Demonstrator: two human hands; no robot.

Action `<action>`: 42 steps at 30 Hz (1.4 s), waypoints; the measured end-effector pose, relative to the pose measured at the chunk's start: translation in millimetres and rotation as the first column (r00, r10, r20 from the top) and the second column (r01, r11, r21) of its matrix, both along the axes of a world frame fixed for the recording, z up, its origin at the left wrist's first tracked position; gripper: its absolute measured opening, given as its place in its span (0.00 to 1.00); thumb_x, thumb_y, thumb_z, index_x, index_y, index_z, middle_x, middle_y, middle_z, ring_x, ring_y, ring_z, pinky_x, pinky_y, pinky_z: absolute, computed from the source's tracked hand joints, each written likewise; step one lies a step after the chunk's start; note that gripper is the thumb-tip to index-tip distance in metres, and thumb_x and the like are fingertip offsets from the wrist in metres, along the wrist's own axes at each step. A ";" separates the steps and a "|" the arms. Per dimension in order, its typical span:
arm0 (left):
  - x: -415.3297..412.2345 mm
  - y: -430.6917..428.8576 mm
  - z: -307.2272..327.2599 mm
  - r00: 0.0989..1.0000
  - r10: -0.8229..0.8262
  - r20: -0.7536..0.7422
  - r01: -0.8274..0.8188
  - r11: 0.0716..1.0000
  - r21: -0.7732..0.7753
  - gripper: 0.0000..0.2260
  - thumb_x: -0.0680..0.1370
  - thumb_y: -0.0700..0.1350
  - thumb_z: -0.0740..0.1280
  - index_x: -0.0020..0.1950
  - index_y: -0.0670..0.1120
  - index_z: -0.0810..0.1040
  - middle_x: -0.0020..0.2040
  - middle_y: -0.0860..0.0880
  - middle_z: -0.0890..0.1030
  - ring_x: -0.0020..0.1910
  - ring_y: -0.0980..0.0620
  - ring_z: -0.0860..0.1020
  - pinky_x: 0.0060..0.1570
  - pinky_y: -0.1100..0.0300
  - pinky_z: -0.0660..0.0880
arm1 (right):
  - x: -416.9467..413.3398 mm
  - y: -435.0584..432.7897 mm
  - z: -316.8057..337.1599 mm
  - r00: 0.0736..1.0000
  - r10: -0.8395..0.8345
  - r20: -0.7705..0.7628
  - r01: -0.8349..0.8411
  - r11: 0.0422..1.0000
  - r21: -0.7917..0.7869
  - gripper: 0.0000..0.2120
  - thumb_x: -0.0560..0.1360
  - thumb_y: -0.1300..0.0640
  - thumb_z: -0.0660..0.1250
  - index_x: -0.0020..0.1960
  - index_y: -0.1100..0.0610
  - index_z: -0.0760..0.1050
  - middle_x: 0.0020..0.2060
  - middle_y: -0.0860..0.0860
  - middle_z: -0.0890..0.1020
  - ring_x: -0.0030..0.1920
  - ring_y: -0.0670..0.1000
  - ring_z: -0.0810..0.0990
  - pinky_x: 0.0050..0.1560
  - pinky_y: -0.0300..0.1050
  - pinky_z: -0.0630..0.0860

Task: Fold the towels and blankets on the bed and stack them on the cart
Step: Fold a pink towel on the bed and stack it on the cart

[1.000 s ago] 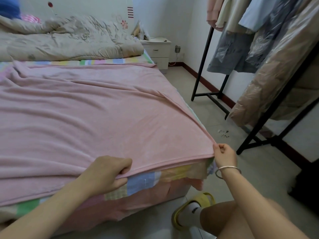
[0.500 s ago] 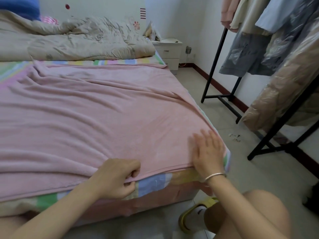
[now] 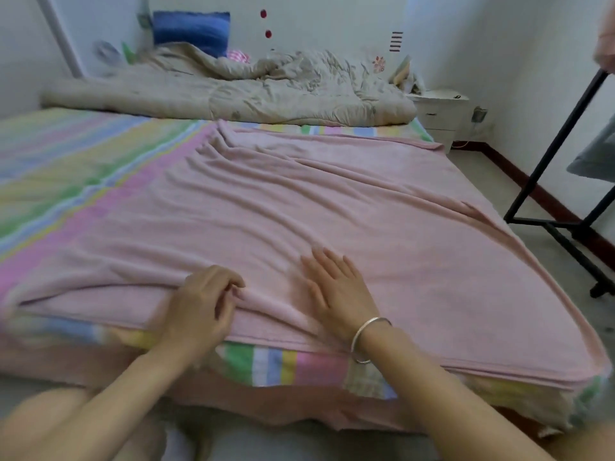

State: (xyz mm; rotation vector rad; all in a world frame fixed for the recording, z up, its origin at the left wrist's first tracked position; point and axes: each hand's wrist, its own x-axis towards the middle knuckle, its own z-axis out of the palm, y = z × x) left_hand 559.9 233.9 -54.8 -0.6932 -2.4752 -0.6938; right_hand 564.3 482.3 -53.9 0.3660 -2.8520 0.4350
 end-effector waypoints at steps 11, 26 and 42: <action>-20.3 -175.9 -17.8 0.868 0.491 0.066 -0.482 0.868 -0.120 0.17 0.70 0.48 0.58 0.54 0.45 0.80 0.51 0.48 0.81 0.52 0.45 0.77 0.53 0.49 0.74 | -36.2 -159.3 -5.4 0.905 0.368 -0.214 -0.370 0.929 0.035 0.22 0.71 0.54 0.64 0.65 0.49 0.74 0.64 0.51 0.76 0.64 0.56 0.74 0.63 0.50 0.71; -71.4 -195.8 5.9 0.760 0.435 -0.484 -0.650 0.479 -0.590 0.07 0.75 0.34 0.60 0.51 0.42 0.72 0.43 0.44 0.70 0.41 0.43 0.70 0.43 0.50 0.66 | -65.0 -207.6 -13.4 0.929 0.131 -0.346 -0.012 0.946 0.325 0.11 0.60 0.61 0.69 0.42 0.54 0.75 0.35 0.51 0.75 0.35 0.56 0.74 0.34 0.48 0.66; -31.0 -240.2 20.8 0.798 0.586 -0.141 -0.598 0.739 -0.310 0.15 0.64 0.34 0.71 0.47 0.47 0.80 0.39 0.46 0.81 0.39 0.41 0.81 0.30 0.53 0.73 | -51.4 -223.5 -0.2 0.889 0.162 -0.427 -0.009 0.941 0.338 0.09 0.64 0.61 0.55 0.34 0.54 0.74 0.29 0.51 0.75 0.28 0.53 0.75 0.25 0.41 0.58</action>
